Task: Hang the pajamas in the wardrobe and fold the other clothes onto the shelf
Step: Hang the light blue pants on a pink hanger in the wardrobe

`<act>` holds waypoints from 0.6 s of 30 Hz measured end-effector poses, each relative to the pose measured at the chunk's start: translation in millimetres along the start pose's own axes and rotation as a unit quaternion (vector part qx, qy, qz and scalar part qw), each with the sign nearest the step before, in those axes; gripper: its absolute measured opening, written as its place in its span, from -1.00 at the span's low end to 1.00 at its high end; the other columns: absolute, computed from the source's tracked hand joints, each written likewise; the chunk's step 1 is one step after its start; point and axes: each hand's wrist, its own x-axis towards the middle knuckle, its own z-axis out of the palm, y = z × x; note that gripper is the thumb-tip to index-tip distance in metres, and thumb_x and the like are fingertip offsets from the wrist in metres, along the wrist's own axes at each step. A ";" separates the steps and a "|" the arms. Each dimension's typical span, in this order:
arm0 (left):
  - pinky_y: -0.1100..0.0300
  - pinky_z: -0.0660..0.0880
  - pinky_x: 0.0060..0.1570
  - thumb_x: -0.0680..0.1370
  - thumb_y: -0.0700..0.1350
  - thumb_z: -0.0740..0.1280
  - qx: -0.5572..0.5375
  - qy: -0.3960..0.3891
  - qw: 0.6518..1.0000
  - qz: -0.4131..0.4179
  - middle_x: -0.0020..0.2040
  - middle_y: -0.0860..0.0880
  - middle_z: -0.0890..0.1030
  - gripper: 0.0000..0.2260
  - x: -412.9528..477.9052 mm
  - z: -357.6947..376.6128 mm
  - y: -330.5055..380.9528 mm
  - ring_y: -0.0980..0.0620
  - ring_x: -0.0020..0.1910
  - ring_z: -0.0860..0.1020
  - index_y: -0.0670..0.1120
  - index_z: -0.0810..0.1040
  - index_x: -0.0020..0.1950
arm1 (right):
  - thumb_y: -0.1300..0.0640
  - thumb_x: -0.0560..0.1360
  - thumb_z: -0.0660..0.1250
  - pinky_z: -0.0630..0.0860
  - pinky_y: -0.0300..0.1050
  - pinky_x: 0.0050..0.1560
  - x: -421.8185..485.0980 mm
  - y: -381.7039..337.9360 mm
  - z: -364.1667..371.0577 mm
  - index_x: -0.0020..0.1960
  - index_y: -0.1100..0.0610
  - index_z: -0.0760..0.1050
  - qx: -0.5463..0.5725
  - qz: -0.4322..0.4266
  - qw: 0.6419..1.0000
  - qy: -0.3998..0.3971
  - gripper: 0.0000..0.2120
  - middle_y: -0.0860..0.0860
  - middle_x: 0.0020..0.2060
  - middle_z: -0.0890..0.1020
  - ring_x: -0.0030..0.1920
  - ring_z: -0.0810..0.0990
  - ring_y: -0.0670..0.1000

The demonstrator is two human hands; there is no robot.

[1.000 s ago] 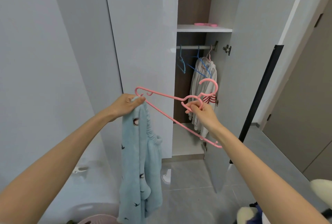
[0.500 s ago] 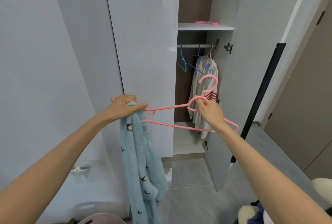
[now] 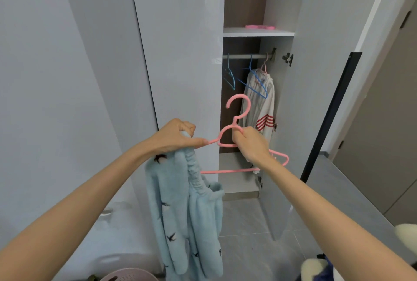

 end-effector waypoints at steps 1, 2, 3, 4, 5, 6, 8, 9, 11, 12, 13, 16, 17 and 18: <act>0.41 0.18 -0.41 0.40 -0.07 0.50 0.000 -0.007 1.000 0.005 -0.52 0.11 0.23 -0.44 1.6 1.4 2.1 0.15 -0.47 0.21 -0.01 0.17 -0.61 | 0.05 0.59 0.06 0.30 -0.10 -0.30 -2.3 -3.6 2.8 -0.42 0.10 0.30 -0.005 -0.011 1.000 -0.012 -0.59 -0.03 -0.50 0.40 -0.42 0.37 0.02; 0.40 0.17 -0.41 0.40 -0.07 0.50 -0.002 -0.014 1.000 0.006 -0.51 0.11 0.22 -0.44 2.8 3.1 3.4 0.15 -0.47 0.20 -0.01 0.18 -0.60 | 0.04 0.58 0.06 0.29 -0.09 -0.28 -4.1 -6.5 5.3 -0.42 0.07 0.31 -0.003 -0.014 1.000 -0.022 -0.60 -0.05 -0.48 0.41 -0.40 0.38 0.02; 0.38 0.15 -0.41 0.40 -0.06 0.51 -0.006 -0.018 1.000 0.004 -0.50 0.11 0.21 -0.45 3.6 4.6 3.9 0.14 -0.46 0.19 0.00 0.18 -0.60 | 0.04 0.57 0.07 0.29 -0.09 -0.27 -4.9 -7.8 7.2 -0.42 0.04 0.33 0.013 -0.006 0.999 -0.030 -0.61 -0.06 -0.47 0.42 -0.38 0.39 0.00; 0.35 0.15 -0.41 0.39 -0.03 0.51 -0.006 -0.022 1.000 0.003 -0.49 0.10 0.21 -0.45 3.5 6.1 3.5 0.12 -0.44 0.18 0.00 0.19 -0.59 | 0.03 0.57 0.08 0.29 -0.09 -0.25 -6.1 -8.2 8.7 -0.42 0.03 0.34 0.036 0.010 0.999 -0.034 -0.61 -0.08 -0.47 0.43 -0.37 0.40 0.00; 0.33 0.15 -0.41 0.38 -0.01 0.52 0.006 -0.027 1.000 0.004 -0.48 0.10 0.22 -0.46 2.7 7.7 3.5 0.11 -0.43 0.20 0.00 0.20 -0.59 | 0.03 0.57 0.08 0.28 -0.09 -0.25 -7.4 -7.8 9.9 -0.43 0.02 0.34 0.059 0.029 0.997 -0.033 -0.61 -0.08 -0.46 0.44 -0.35 0.40 0.00; 0.32 0.17 -0.40 0.37 0.02 0.52 0.031 -0.032 0.999 0.009 -0.47 0.10 0.25 -0.48 2.0 9.0 3.6 0.12 -0.43 0.22 0.00 0.23 -0.58 | 0.03 0.56 0.09 0.28 -0.09 -0.24 -9.1 -7.3 10.5 -0.43 0.03 0.34 0.077 0.045 0.996 -0.029 -0.61 -0.07 -0.46 0.43 -0.34 0.40 0.02; 0.31 0.23 -0.36 0.37 0.04 0.52 0.086 -0.031 0.995 0.034 -0.40 0.12 0.32 -0.53 1.1 9.5 3.6 0.16 -0.42 0.28 0.03 0.28 -0.57 | 0.05 0.56 0.10 0.28 -0.08 -0.20 -11.7 -5.8 12.3 -0.43 0.05 0.33 0.104 0.061 0.993 -0.019 -0.62 -0.04 -0.44 0.43 -0.31 0.40 0.05; 0.31 0.25 -0.33 0.37 0.04 0.52 0.110 -0.026 0.992 0.055 -0.35 0.12 0.34 -0.55 0.4 8.6 4.3 0.17 -0.40 0.31 0.05 0.30 -0.55 | 0.06 0.56 0.10 0.28 -0.07 -0.18 -12.7 -5.2 12.9 -0.42 0.06 0.33 0.116 0.068 0.991 -0.014 -0.63 -0.02 -0.43 0.43 -0.30 0.40 0.05; 0.31 0.28 -0.28 0.39 0.07 0.49 0.174 -0.017 0.979 0.107 -0.24 0.11 0.38 -0.65 -2.1 5.2 6.0 0.18 -0.34 0.35 0.03 0.37 -0.43 | 0.05 0.58 0.09 0.29 -0.06 -0.16 -13.0 -4.3 13.8 -0.39 0.09 0.33 0.142 0.093 0.986 -0.001 -0.62 0.01 -0.40 0.43 -0.29 0.38 0.06; 0.29 0.30 -0.27 0.41 0.11 0.45 0.221 -0.011 0.965 0.138 -0.18 0.10 0.40 -0.68 -4.2 3.7 6.1 0.18 -0.32 0.36 -0.02 0.40 -0.35 | 0.03 0.59 0.08 0.28 -0.05 -0.15 -12.5 -3.4 14.2 -0.39 0.10 0.33 0.159 0.106 0.981 0.006 -0.61 0.01 -0.41 0.41 -0.29 0.37 0.06; 0.26 0.33 -0.29 0.44 0.16 0.38 0.276 0.000 0.946 0.170 -0.13 0.09 0.43 -0.68 -6.4 3.0 5.4 0.17 -0.30 0.36 -0.05 0.41 -0.25 | 0.02 0.60 0.08 0.27 -0.03 -0.15 -11.5 -2.0 14.7 -0.39 0.10 0.32 0.180 0.114 0.977 0.015 -0.59 0.01 -0.42 0.39 -0.30 0.35 0.06; 0.09 0.46 -0.32 0.49 0.26 0.15 0.363 0.037 0.909 0.202 0.02 0.01 0.48 -0.64 -11.2 3.8 6.9 0.04 -0.20 0.50 0.01 0.34 0.10 | 0.02 0.61 0.10 0.25 -0.02 -0.15 -9.8 -2.2 15.9 -0.42 0.08 0.31 0.228 0.115 0.966 0.035 -0.57 -0.03 -0.46 0.36 -0.37 0.31 0.02; 0.04 0.49 -0.30 0.50 0.25 0.11 0.364 0.052 0.910 0.191 0.04 -0.01 0.49 -0.61 -10.9 2.2 9.7 0.01 -0.18 0.53 0.04 0.33 0.18 | 0.01 0.61 0.11 0.25 -0.02 -0.15 -9.5 -3.3 16.3 -0.43 0.06 0.31 0.237 0.111 0.964 0.040 -0.57 -0.04 -0.47 0.37 -0.38 0.31 0.01; 0.02 0.51 -0.30 0.51 0.24 0.07 0.383 0.066 0.903 0.185 0.02 -0.02 0.51 -0.58 -9.4 0.7 11.5 -0.01 -0.17 0.55 0.02 0.35 0.24 | -0.01 0.60 0.12 0.26 -0.02 -0.15 -9.1 -5.0 16.6 -0.44 0.05 0.31 0.247 0.107 0.962 0.046 -0.56 -0.05 -0.48 0.37 -0.38 0.31 0.00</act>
